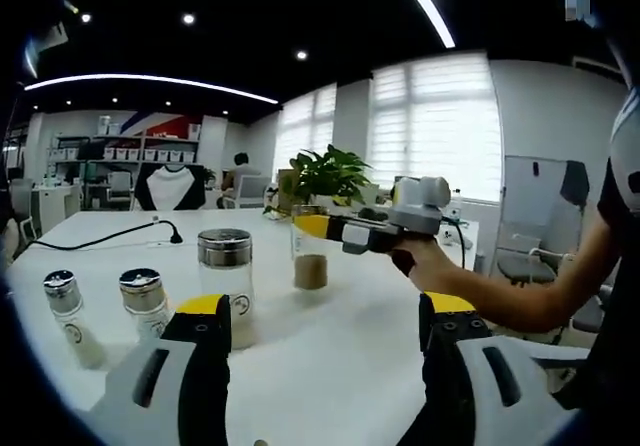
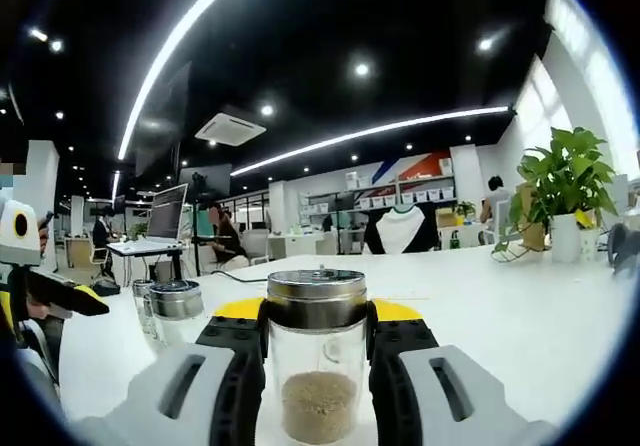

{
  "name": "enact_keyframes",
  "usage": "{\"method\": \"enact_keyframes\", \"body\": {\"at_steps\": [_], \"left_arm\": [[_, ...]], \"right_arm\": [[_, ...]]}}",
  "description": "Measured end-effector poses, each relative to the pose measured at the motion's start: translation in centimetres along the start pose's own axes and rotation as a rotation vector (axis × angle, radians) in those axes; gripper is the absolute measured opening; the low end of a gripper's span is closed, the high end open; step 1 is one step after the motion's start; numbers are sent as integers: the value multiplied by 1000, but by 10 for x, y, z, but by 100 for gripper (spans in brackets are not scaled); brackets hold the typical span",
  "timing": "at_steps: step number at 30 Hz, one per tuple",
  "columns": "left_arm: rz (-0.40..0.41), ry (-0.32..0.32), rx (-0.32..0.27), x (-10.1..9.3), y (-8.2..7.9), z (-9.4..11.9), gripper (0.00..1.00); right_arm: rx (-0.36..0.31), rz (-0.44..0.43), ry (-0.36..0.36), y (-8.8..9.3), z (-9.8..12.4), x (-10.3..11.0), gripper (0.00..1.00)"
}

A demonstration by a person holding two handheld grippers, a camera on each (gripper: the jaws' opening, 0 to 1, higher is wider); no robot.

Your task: Rotate the seasoning bottle until the label or dispensing opening points toward the visible target arrow and the bottle remains upright within the marked orientation range

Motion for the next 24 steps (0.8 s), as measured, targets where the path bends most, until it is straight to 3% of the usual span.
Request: {"method": "enact_keyframes", "body": {"at_steps": [9,24], "left_arm": [[0,42,-12,-14,4,4,81],[-1,53,-19,-12,15,11,81]], "right_arm": [[8,-5,-37,5,7,27,36],[-13,-13,-89,6,11,62,36]]}}
Point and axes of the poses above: the point that each gripper's makers call its tool centre point, and the gripper's own axes: z roughly backward along the fingers, x roughly to its left, y roughly out of its underside, the point moved 5 cm from there along z, roughly backward along the fingers, and after that the axes turned 14 degrees about -y, right-handed, at the moved point
